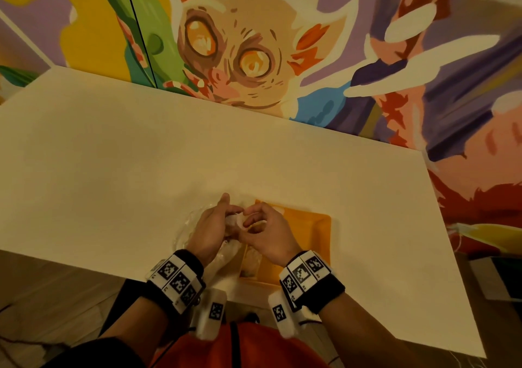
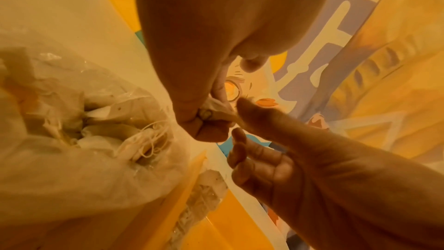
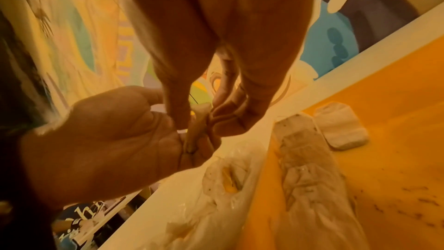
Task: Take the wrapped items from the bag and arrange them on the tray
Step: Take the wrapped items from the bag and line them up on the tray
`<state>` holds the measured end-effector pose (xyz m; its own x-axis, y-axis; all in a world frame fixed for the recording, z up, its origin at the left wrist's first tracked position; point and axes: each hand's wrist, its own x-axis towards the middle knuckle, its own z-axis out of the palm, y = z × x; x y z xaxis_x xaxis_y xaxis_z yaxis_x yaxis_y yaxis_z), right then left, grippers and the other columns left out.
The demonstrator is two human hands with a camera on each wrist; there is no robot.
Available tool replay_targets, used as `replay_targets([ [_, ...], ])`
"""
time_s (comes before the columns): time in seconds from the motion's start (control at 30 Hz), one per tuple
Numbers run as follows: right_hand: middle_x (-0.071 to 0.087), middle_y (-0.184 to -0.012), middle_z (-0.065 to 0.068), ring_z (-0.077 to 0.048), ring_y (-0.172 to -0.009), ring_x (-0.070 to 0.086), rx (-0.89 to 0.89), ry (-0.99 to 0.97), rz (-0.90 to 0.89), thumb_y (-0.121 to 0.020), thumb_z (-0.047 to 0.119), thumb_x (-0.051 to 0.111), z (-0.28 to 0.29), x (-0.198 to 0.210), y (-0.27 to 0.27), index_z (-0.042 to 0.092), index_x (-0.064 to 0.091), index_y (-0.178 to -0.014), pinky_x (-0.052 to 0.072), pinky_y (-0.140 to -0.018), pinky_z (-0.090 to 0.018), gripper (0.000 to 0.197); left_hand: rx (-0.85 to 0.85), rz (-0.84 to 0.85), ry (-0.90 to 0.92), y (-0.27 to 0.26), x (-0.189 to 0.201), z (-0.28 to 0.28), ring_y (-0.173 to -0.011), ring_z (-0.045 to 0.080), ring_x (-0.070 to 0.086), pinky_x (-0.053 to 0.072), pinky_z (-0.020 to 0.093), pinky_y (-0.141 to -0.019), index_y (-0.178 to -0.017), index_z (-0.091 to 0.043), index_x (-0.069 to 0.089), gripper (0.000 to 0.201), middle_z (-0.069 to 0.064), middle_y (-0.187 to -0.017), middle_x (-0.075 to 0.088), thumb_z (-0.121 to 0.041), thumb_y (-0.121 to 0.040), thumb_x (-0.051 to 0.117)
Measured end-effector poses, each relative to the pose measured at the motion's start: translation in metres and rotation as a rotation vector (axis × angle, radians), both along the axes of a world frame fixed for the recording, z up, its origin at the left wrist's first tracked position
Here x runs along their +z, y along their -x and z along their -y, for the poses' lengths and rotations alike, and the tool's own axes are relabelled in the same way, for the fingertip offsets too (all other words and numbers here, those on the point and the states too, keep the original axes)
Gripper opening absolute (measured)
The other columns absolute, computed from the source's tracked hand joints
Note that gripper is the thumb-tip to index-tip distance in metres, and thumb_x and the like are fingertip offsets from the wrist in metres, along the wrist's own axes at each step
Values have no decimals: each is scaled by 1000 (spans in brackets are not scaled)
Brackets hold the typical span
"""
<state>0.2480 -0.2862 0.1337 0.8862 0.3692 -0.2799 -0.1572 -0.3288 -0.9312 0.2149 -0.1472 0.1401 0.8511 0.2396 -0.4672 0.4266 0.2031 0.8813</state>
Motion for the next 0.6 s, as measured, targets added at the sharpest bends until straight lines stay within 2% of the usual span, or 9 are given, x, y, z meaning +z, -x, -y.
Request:
replay_targets([
  [0.03,65,-83,3,-15,-70,64,-10,11,32,-74,19,81,-1,-3,0,25,62,-95,56,-66,-32,29,4,6,16,1,0,0,-70,29,65,48,41,-71,-99,-10,71,56,15,-73,71,-52,-100,34],
  [0.1,68,-82,2,-17,-73,67,-44,33,99,-81,19,75,-3,-8,-1,22,66,-93,59,-70,-39,15,19,29,47,3,2,0,-86,31,68,52,43,-77,-96,-8,73,47,14,-89,74,-43,-100,41],
  [0.17,70,-82,1,-16,-76,68,-64,33,123,-85,21,72,-2,-10,-2,17,71,-92,59,-75,-39,8,25,66,15,7,4,0,-90,31,67,54,44,-79,-92,-9,74,29,9,-90,74,-27,-97,52],
  [0.23,71,-83,3,-12,-78,68,-68,42,155,-87,22,71,0,-10,-4,17,73,-91,58,-76,-32,7,-38,132,-137,11,1,-3,-89,25,69,56,39,-79,-89,-16,75,14,2,-86,74,-17,-92,61],
  [0.3,72,-85,5,-9,-81,68,-85,41,181,-87,23,71,1,-9,-5,20,73,-90,56,-78,-27,5,-117,208,-290,14,-2,-6,-81,14,70,56,24,-72,-88,-21,74,13,-3,-83,74,-15,-92,64],
  [0.37,71,-86,6,-9,-82,67,-121,11,171,-87,24,71,1,-10,-7,23,71,-90,56,-78,-27,3,-125,243,-340,15,-2,-7,-75,9,69,52,16,-68,-84,-21,75,13,-5,-79,75,-16,-91,65],
  [0.47,68,-86,5,-12,-83,67,-124,-24,119,-86,27,72,0,-14,-5,25,68,-92,57,-77,-29,8,-62,259,-290,15,-3,-6,-71,10,68,52,17,-63,-88,-17,76,10,-1,-81,75,-14,-90,66],
  [0.6,68,-82,3,-10,-80,66,-85,-3,143,-86,22,73,1,-18,-3,18,67,-81,52,-74,-20,8,48,222,-193,14,-5,-8,-76,14,68,54,22,-65,-97,-8,75,13,8,-89,75,-15,-88,69],
])
